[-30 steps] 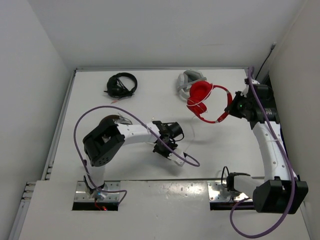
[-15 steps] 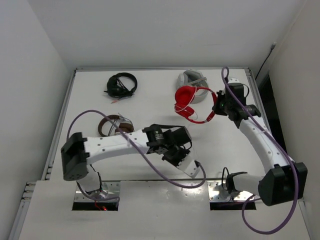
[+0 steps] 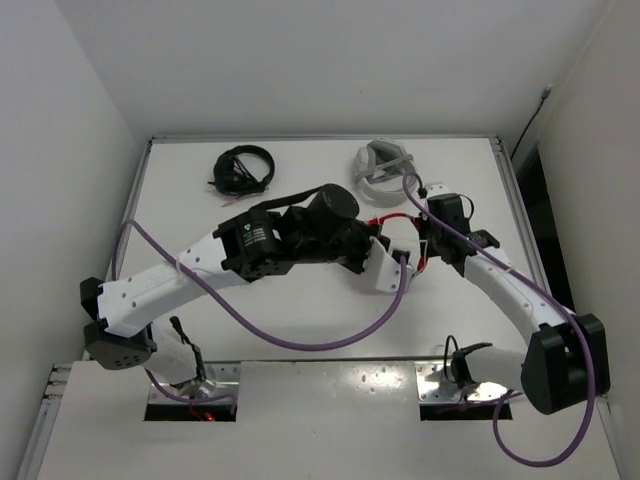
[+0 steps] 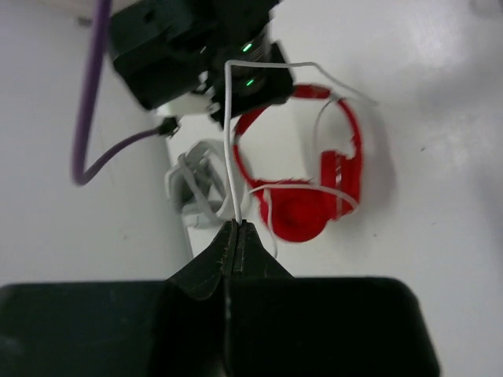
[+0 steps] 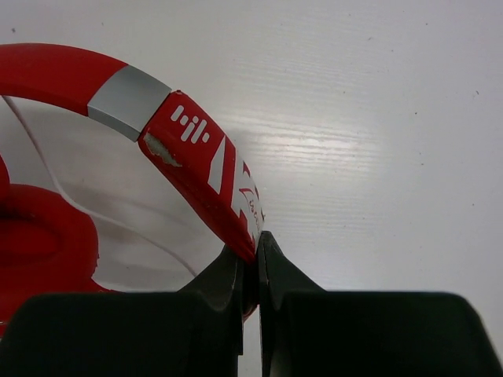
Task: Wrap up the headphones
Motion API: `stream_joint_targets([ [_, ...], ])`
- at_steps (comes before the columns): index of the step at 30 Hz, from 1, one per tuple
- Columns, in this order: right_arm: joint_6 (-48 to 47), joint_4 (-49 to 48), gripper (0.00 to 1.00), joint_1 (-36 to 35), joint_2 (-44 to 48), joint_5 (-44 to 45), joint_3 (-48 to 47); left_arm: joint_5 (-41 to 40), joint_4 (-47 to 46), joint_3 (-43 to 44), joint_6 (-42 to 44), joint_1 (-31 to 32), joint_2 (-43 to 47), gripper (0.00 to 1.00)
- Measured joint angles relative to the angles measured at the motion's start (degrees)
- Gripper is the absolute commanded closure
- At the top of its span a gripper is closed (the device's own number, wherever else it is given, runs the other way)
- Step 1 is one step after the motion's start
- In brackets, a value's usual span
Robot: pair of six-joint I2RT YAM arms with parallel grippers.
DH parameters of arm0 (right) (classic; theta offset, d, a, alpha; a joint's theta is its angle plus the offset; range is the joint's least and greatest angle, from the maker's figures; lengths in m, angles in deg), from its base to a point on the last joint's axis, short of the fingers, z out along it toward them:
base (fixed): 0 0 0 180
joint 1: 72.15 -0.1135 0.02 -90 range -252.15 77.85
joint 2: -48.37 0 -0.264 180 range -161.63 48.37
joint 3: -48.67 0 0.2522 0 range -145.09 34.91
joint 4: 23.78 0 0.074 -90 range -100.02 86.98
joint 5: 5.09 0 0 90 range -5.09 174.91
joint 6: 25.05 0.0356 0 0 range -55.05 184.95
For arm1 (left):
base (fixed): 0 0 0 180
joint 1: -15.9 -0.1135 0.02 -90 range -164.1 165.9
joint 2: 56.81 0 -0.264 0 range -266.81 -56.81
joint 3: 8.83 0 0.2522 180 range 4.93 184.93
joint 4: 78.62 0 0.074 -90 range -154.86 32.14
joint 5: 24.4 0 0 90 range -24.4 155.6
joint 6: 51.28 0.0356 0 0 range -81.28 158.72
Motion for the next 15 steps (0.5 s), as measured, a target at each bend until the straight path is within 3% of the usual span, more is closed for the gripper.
stream_joint_targets([
  [8,-5.14,0.37,1.00,0.66,6.19,0.59,3.91,-3.72,-3.02,0.13,4.42,-6.49,0.04,1.00],
  [15,-7.43,1.64,1.00,3.50,6.64,0.55,4.04,-6.36,-8.74,-1.09,6.75,-8.44,0.92,1.00],
])
